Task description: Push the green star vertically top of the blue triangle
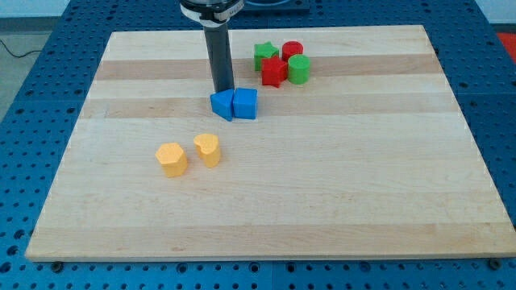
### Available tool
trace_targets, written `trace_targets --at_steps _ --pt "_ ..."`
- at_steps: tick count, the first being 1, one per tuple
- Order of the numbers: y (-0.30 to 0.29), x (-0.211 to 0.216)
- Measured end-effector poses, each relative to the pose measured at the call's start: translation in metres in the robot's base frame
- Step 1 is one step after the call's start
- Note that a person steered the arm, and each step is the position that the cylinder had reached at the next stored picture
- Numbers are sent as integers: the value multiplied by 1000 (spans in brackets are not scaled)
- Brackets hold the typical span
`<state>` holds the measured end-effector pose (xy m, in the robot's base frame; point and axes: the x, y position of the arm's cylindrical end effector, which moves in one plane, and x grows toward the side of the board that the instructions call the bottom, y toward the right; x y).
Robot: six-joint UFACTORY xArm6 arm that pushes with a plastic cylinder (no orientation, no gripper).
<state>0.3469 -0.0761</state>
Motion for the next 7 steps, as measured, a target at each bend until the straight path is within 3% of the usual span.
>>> trace_targets --at_steps 2,5,7 --pt "-44 -36" --pt "-31 -129" --pt "78 -122"
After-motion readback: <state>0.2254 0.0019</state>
